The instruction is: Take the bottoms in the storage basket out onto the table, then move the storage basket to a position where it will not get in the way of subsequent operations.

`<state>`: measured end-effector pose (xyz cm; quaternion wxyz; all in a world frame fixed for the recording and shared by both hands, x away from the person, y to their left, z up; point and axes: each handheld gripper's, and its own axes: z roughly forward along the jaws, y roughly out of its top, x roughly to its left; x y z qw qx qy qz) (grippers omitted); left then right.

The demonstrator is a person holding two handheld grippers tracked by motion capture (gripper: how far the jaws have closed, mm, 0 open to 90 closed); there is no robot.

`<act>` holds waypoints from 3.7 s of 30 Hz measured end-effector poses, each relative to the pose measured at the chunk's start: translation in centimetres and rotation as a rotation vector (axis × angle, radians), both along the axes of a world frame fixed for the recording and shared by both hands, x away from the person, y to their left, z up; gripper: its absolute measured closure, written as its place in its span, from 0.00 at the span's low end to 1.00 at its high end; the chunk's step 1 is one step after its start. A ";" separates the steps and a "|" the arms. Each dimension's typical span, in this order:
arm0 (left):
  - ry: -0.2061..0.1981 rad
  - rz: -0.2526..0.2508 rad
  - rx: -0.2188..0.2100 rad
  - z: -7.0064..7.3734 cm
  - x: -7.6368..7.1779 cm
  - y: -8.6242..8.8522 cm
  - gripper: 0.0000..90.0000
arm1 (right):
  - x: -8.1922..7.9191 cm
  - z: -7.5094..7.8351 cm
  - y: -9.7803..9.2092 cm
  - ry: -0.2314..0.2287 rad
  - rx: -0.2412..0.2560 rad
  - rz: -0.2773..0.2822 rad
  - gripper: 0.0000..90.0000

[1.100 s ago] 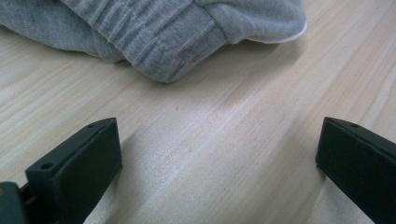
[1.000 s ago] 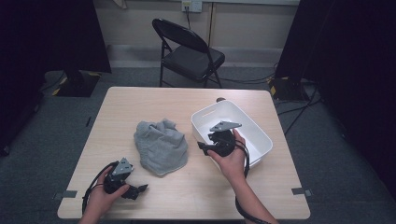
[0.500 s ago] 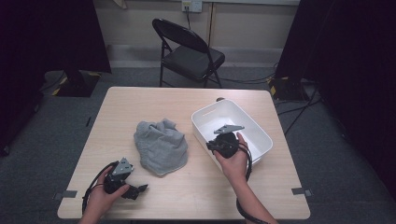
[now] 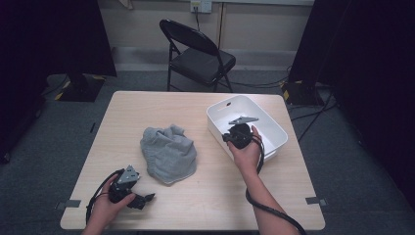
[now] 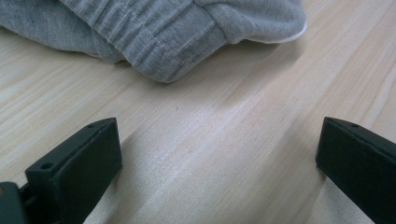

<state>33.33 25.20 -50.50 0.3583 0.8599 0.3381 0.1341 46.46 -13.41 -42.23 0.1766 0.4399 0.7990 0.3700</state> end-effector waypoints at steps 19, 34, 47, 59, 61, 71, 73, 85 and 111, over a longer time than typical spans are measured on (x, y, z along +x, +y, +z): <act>0.001 0.005 -0.002 0.0 0.0 0.0 0.00 | -4.6 0.0 -6.4 -0.021 0.074 0.035 0.65; 0.000 0.005 -0.001 0.0 -0.1 0.0 0.00 | -5.0 -1.6 -5.5 -0.035 0.015 0.033 0.90; 0.000 0.005 -0.001 0.0 0.0 0.0 0.00 | -3.3 -1.8 -6.5 -0.047 0.039 -0.008 0.93; 0.001 0.006 -0.003 0.0 -0.1 0.0 0.00 | -1.6 -1.7 -8.1 -0.043 0.039 -0.048 0.93; 0.000 0.006 -0.001 0.0 0.0 0.0 0.00 | -1.2 -1.7 -8.3 -0.043 0.035 -0.054 0.93; 0.001 0.006 -0.003 0.0 -0.1 0.0 0.00 | 0.1 -1.7 -9.1 -0.043 0.028 -0.065 0.93; 0.001 0.006 -0.003 0.0 -0.1 0.0 0.00 | 0.3 -1.7 -9.1 -0.043 0.027 -0.067 0.93; 0.001 0.005 -0.003 0.0 0.0 0.0 0.00 | 1.6 -1.6 -9.7 -0.041 0.023 -0.064 0.93; 0.000 -0.002 -0.001 0.0 0.1 0.0 0.00 | 0.0 2.3 -6.6 -0.110 0.009 -0.005 0.44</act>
